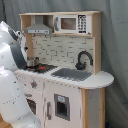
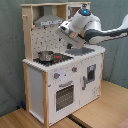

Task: Play with the kitchen

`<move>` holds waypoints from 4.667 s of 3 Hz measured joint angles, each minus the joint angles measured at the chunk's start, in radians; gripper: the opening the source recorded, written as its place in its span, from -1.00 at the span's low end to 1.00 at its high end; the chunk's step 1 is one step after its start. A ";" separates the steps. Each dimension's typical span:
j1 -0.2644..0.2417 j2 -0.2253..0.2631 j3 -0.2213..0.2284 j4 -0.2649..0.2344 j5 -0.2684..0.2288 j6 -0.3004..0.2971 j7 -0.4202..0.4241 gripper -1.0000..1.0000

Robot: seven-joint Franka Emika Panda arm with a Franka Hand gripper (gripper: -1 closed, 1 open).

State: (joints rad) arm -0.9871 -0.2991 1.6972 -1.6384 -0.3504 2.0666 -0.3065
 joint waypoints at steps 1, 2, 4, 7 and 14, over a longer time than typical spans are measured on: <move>-0.064 0.025 0.073 0.008 0.003 -0.022 -0.038 1.00; -0.131 0.032 0.139 0.008 0.020 -0.028 -0.078 1.00; -0.276 0.013 0.260 0.019 0.080 -0.029 -0.171 1.00; -0.507 -0.090 0.421 0.153 0.209 -0.067 -0.318 1.00; -0.895 -0.370 0.669 0.616 0.433 -0.282 -0.469 1.00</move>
State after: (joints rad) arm -1.8821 -0.6694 2.3659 -1.0224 0.0822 1.7845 -0.7755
